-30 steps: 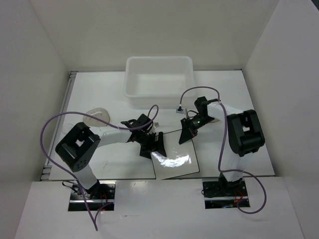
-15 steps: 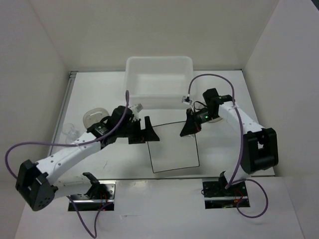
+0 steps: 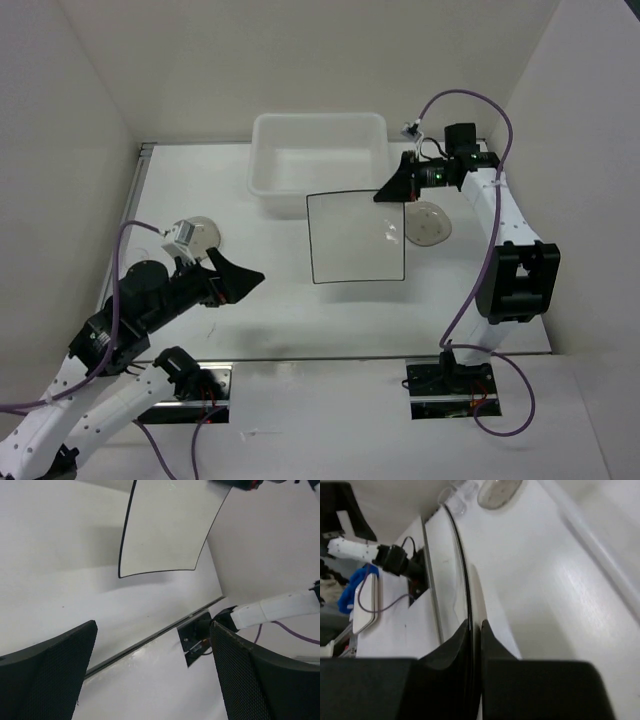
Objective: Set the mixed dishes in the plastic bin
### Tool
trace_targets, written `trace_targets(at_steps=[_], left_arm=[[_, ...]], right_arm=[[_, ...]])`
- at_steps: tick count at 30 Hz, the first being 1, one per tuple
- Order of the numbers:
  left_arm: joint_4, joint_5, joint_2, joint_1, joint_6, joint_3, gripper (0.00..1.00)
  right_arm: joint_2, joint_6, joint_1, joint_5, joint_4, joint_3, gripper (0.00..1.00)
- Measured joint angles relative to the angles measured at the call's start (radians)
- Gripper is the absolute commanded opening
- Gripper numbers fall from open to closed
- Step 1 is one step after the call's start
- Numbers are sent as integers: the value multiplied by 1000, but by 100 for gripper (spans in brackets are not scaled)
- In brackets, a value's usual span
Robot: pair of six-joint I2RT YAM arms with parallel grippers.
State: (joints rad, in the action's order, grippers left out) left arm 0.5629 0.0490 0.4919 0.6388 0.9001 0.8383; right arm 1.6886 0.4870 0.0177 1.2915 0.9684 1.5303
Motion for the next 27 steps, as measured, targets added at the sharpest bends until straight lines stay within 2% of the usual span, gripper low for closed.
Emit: trace_targets(at_steps=[3,7,10,14,17,22,24,27], left_arm=[[41,-49,-20,0,-2,-12,100],[40,-110,36,0,-39,-23,100],[5,-135,210,0,-114,16,100],[-36,-142,526,-1,-229,119,100],[-60,-143,662,-10,-289,157,100],[-82,-154,687,-76,-347,160,100],[-93,-157,687,-108,-357,167,100],[-111,-159,689,-146,-380,177,100]], right_arm=[[1,-289,6,-59,-322,11,1],[81,-559,6,-28,-526,151,1],[139,-643,6,-32,-634,220,1],[206,-724,6,-37,-698,236,1],[292,-768,6,-39,-702,303,1],[445,-830,6,-65,-718,503,1],[513,-851,6,-73,-715,620,1],[647,-866,9,-92,-681,881,1]])
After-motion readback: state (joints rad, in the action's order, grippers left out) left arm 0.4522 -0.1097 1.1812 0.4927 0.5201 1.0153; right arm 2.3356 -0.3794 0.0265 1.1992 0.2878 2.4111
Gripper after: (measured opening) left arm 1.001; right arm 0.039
